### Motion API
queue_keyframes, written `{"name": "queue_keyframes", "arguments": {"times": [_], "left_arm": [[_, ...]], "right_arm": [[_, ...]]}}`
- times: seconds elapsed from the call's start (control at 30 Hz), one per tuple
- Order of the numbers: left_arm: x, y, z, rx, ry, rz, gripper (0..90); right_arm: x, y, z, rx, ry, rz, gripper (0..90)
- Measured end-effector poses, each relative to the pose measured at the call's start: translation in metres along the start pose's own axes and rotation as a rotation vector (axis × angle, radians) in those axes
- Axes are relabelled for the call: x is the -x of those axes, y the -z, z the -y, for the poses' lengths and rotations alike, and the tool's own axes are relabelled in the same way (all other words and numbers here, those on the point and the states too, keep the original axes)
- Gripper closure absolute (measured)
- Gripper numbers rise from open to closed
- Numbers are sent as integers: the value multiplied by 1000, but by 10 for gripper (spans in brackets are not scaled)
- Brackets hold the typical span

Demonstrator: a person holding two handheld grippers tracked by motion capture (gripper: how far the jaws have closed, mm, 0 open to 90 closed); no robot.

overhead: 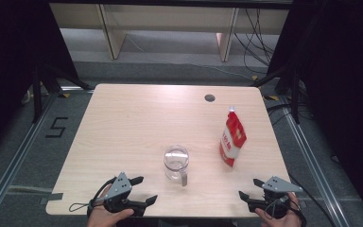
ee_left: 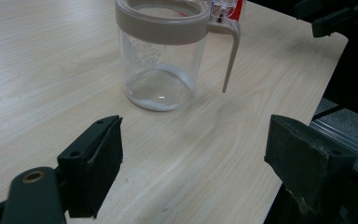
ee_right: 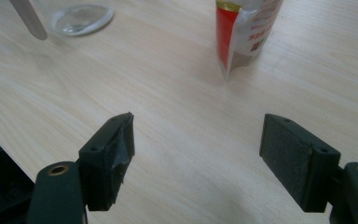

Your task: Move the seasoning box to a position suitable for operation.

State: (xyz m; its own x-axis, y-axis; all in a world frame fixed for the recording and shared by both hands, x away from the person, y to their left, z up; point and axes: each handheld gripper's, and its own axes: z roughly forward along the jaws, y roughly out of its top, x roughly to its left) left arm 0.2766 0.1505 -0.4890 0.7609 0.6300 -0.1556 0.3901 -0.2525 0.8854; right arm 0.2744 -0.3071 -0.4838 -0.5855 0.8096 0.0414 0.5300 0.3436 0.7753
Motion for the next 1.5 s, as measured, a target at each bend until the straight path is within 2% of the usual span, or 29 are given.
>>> {"name": "queue_keyframes", "arguments": {"times": [0.07,0.1,0.13,0.2,0.37,0.4,0.43,0.73,0.8,0.83,0.87,0.9,0.93,0.97,1.0,1.03,1.07,1.13,1.17,1.23,1.33,1.37,1.4,1.47,1.5], "left_arm": [[0,0,0,2,3,-2,186],[0,0,0,4,10,1,188],[0,0,0,4,10,1,191],[0,1,-1,10,12,3,198],[2,0,-2,16,11,20,241],[3,0,-2,7,4,31,247],[4,-1,-3,14,8,39,252],[9,-4,-8,25,-15,54,350],[11,-4,-12,33,-29,61,400],[13,-4,-16,30,-56,61,451],[13,-4,-16,30,-56,61,481],[13,-5,-19,26,-73,67,481],[15,-6,-21,32,-86,65,565],[16,-5,-23,28,-102,59,565],[18,-7,-28,40,-111,74,632],[20,-9,-30,42,-118,82,659],[21,-10,-32,40,-140,80,681],[23,-12,-35,48,-131,95,698],[27,-17,-41,52,-166,103,737],[29,-20,-44,47,-176,102,757],[35,-35,-56,58,-173,129,826],[35,-35,-56,58,-173,129,844],[35,-41,-62,50,-182,125,859],[35,-44,-65,44,-197,121,871],[35,-46,-67,40,-189,124,889]], "right_arm": [[0,0,0,1,-5,-1,270],[-3,0,0,3,-29,-3,270],[-3,0,0,3,-29,-3,270],[-2,-2,0,4,1,-11,270],[-3,-2,-1,-6,6,-11,271],[-5,-2,0,-7,-22,-13,271],[-2,-2,0,-2,16,-2,272],[-4,-4,0,-3,19,-18,273],[-4,-4,0,-2,13,-12,273],[-4,-4,0,-9,21,-14,273],[-4,-4,0,-7,21,-7,273],[-4,-4,0,-7,21,-7,273],[-6,-4,0,-10,0,-15,273],[-6,-4,0,-10,0,-15,273],[-6,-5,0,-10,10,-15,273],[-7,-5,0,-16,-2,-12,273],[-4,-6,0,-9,17,-24,273],[-4,-6,0,-9,19,-21,273],[-5,-5,-1,-14,21,-17,273],[-5,-5,-1,-14,21,-21,273],[-6,-6,-1,-7,26,-29,273],[-6,-6,-1,-5,27,-33,273],[-5,-7,-1,4,43,-30,273],[-4,-8,0,-3,43,-48,272],[-7,-6,0,-9,28,-37,272]]}}
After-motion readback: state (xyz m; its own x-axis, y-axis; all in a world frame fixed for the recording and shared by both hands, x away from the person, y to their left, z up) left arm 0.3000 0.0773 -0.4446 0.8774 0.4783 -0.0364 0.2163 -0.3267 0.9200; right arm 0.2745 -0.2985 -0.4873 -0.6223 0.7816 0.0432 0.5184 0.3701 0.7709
